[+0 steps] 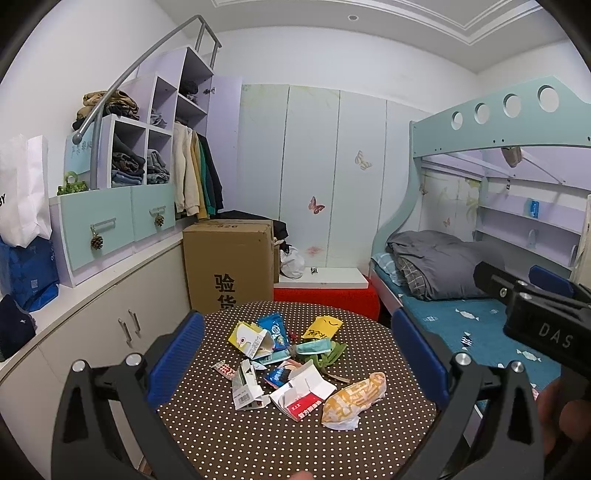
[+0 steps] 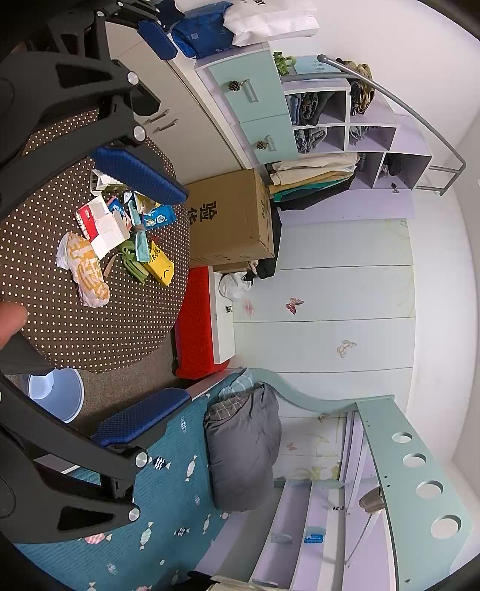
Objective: Collect trash
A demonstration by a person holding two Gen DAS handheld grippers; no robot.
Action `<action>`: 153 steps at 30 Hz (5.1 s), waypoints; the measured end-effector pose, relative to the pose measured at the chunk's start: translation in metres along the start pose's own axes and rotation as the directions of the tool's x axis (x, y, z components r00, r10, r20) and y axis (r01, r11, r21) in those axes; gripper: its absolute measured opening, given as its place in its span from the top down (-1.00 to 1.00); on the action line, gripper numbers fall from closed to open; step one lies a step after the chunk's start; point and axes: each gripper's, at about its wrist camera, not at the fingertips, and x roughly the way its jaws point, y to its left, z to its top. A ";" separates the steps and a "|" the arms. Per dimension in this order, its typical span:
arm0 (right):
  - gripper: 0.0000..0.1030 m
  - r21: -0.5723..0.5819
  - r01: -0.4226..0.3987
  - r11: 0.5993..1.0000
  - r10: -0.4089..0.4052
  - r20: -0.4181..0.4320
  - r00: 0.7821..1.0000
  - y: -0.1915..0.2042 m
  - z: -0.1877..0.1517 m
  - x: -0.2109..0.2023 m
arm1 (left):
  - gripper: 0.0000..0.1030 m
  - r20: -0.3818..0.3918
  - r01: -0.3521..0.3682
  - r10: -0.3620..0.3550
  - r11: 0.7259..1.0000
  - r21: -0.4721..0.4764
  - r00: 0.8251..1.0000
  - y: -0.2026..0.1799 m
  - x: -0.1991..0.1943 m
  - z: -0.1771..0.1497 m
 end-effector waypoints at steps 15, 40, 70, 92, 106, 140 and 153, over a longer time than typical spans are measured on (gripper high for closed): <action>-0.89 -0.015 -0.002 1.000 0.002 -0.018 1.000 0.001 -0.004 0.009 | -0.92 -0.017 -0.011 0.011 1.000 -0.002 1.000 0.006 0.006 -0.003; -0.89 -0.038 -0.011 0.999 -0.004 -0.369 0.929 -0.001 -0.084 0.134 | -0.92 -0.358 -0.182 0.157 0.982 -0.038 0.920 0.086 0.136 -0.100; -0.15 0.155 -0.172 0.973 0.229 -0.531 0.816 0.003 -0.152 0.220 | 0.07 -0.469 -0.028 -0.028 0.993 -0.110 0.883 0.099 0.213 -0.132; -0.20 0.375 0.132 0.918 0.062 -0.464 0.884 -0.270 -0.116 0.248 | 0.06 -0.410 0.361 -0.323 0.933 0.016 0.853 -0.130 0.251 -0.036; -0.60 0.505 0.377 0.776 0.166 -0.742 0.650 -0.377 -0.295 0.373 | 0.06 -0.684 0.576 -0.375 0.813 0.081 0.626 -0.306 0.372 -0.109; -0.88 0.555 0.371 0.744 -0.042 -0.516 0.856 -0.397 -0.177 0.275 | -0.78 -0.731 0.589 -0.329 0.799 0.122 0.598 -0.344 0.390 -0.117; -0.88 0.446 0.229 0.865 -0.036 -0.400 0.916 -0.291 -0.091 0.251 | -0.83 -0.549 0.508 -0.370 0.853 0.118 0.749 -0.254 0.321 -0.043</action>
